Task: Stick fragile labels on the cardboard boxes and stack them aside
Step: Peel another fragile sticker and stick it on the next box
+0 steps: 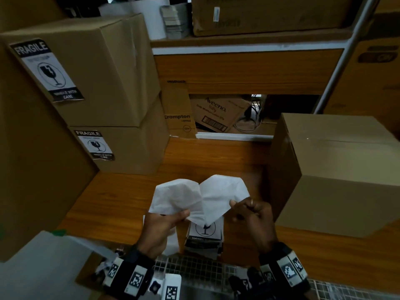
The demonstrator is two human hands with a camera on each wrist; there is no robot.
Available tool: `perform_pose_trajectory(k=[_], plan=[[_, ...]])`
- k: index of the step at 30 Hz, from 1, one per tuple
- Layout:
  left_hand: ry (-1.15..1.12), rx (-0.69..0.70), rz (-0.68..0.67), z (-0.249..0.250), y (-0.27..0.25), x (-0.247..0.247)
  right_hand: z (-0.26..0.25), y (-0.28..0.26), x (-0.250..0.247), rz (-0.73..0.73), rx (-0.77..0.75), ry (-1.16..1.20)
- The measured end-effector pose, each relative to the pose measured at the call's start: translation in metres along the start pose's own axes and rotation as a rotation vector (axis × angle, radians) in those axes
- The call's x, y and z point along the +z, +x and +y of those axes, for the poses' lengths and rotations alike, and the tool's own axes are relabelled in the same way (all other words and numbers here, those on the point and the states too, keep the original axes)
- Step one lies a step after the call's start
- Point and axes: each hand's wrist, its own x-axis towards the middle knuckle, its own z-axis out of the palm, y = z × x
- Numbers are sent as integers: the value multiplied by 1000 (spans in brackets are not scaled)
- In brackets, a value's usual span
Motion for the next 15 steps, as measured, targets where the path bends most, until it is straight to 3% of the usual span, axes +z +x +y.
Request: perform_pose_trajectory(k=[15], plan=[[74,-135,-34,17,5,-39,6,4,24,-58,167,39]])
